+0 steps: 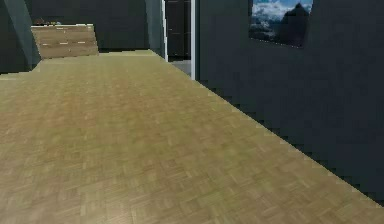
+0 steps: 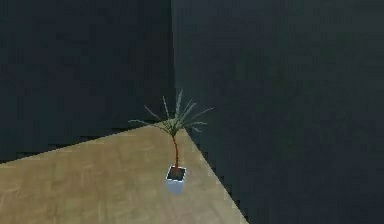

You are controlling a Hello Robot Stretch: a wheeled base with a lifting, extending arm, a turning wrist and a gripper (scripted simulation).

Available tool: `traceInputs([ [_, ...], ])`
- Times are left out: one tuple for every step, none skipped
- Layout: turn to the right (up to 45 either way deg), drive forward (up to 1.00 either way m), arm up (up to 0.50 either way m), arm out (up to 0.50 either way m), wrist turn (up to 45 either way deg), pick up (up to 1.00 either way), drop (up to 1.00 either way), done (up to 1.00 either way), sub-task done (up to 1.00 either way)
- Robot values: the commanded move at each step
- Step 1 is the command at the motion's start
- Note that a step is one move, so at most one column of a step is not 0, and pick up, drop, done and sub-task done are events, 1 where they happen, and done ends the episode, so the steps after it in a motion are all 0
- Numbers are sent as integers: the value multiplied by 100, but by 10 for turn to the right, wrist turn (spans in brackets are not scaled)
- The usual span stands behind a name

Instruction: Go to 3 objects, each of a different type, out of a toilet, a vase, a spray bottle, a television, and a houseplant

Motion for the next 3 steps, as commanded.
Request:
traceInputs([
  [-60, 0, 0, 0, 0, 0, 0, 0, 0],
  [0, 100, 0, 0, 0, 0, 0, 0, 0],
  [0, 100, 0, 0, 0, 0, 0, 0, 0],
])
